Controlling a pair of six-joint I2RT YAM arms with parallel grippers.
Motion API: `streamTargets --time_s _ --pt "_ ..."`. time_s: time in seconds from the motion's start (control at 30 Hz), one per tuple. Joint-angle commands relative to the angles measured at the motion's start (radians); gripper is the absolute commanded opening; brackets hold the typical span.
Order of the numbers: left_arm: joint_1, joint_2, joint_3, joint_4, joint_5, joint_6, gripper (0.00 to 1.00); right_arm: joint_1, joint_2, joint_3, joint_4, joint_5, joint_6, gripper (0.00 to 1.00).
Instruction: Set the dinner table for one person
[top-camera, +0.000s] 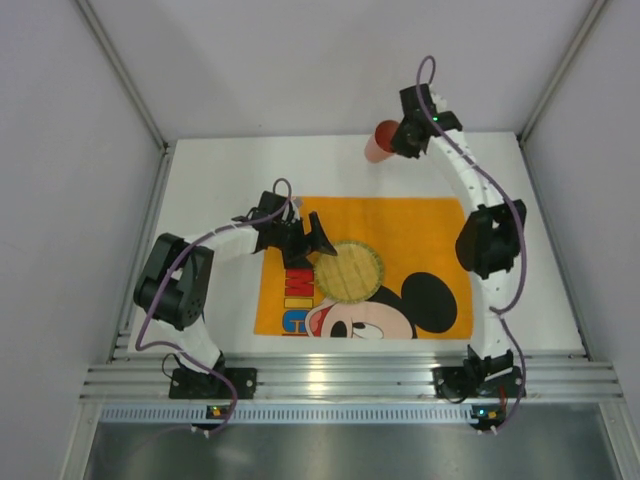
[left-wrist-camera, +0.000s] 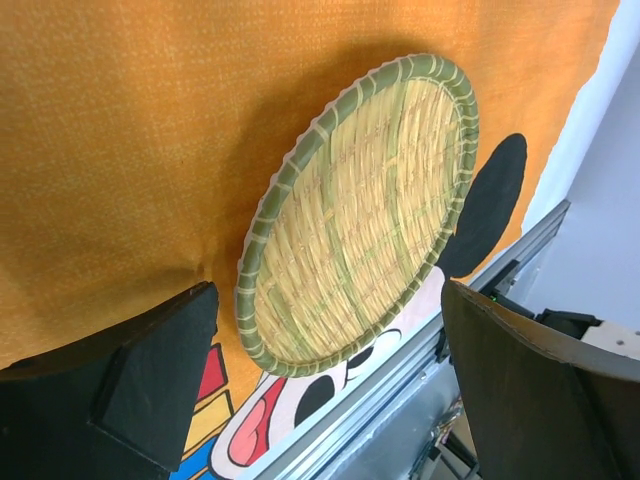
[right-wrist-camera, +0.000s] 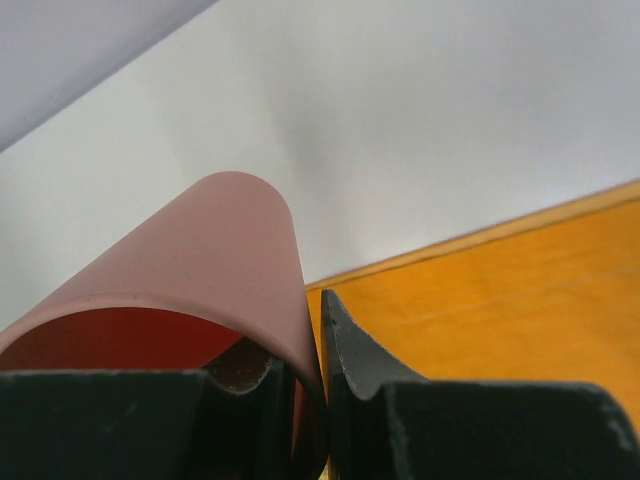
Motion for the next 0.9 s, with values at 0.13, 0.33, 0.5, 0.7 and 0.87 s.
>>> streamTargets --time_s 0.13,0.33,0.5,0.7,0.87 --pt "0.022 -0.046 0.096 -0.127 -0.079 0.065 0.98 -0.107 -0.352 -0.244 -0.353 0.178 -0.134 0.00" --pt "0.133 -0.175 0.087 -0.192 -0.099 0.040 0.98 -0.195 -0.518 -0.689 -0.184 0.126 -0.134 0.00" --pt "0.218 -0.304 0.082 -0.326 -0.200 0.101 0.98 -0.222 -0.489 -0.781 -0.069 0.083 -0.157 0.00" --pt "0.324 -0.476 0.053 -0.555 -0.454 0.173 0.98 -0.225 -0.454 -0.767 -0.028 0.053 -0.158 0.00" --pt "0.398 -0.552 -0.022 -0.670 -0.602 0.186 0.98 -0.226 -0.515 -0.851 0.014 0.049 -0.146 0.03"
